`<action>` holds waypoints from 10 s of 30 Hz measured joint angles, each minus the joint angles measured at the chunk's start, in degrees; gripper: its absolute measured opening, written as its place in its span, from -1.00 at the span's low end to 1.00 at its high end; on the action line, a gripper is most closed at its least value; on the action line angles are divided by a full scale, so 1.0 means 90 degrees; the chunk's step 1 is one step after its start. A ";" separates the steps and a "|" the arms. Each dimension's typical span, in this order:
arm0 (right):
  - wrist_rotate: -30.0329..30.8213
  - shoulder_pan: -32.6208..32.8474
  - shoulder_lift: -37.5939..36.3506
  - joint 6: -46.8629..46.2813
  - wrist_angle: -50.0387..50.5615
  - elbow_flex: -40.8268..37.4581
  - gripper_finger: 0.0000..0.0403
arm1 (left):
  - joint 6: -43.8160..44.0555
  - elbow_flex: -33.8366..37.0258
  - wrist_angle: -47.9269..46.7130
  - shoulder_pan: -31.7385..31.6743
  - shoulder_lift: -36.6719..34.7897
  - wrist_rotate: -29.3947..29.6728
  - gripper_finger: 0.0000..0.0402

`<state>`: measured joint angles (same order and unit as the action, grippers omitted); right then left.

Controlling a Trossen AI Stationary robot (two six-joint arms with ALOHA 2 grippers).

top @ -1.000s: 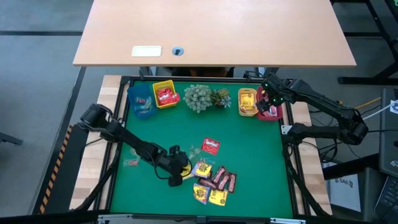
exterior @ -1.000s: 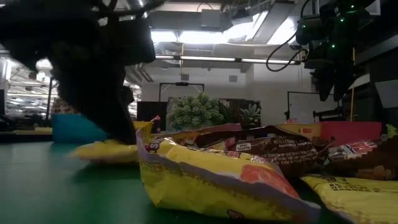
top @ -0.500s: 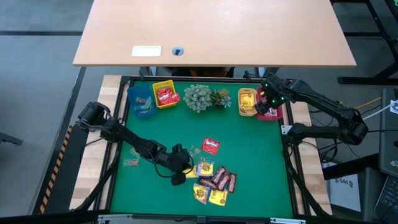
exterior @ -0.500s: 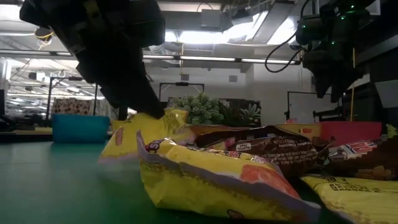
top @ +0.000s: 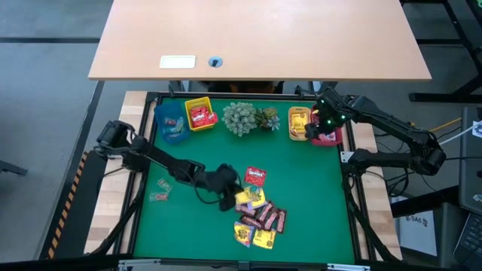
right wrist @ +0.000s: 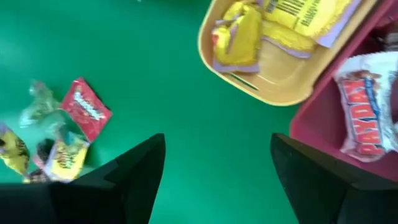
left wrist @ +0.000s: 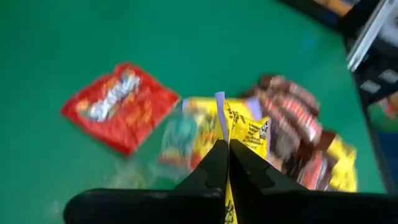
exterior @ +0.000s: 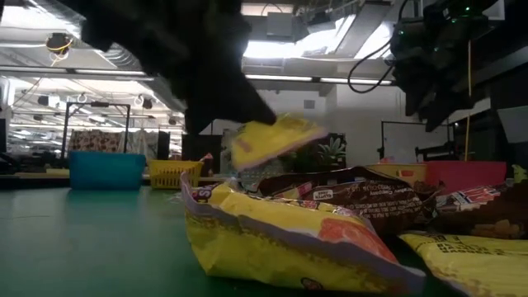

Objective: Sort candy
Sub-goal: Put the yellow candy into the orange bin, then put the brown chocolate into the blue bin

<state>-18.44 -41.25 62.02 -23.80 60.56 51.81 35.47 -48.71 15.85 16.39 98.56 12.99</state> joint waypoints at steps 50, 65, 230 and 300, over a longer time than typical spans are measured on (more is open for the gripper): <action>0.0160 0.2939 0.0000 -0.0344 -0.1002 0.0000 0.45 | -0.1053 -0.0007 -0.3567 -0.3128 -0.3259 -0.0044 -1.00; 0.0122 0.3003 -0.0146 -0.0349 -0.0560 0.1046 0.45 | -0.1008 -0.0078 0.3387 -0.2528 -0.0267 0.0056 -1.00; 0.1807 0.8579 0.5168 0.2573 -0.1581 0.2378 -0.45 | -0.2954 -0.5571 -0.7010 0.0312 0.0206 0.0113 -0.37; 0.1302 -0.1344 0.1549 0.1359 0.2279 0.2399 -0.47 | 0.3042 -0.0857 -0.9949 0.1312 -0.2665 -0.0343 -0.37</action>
<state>-6.72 -53.34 75.96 -11.57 81.08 73.40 62.85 -56.42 -73.70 28.21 74.58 9.90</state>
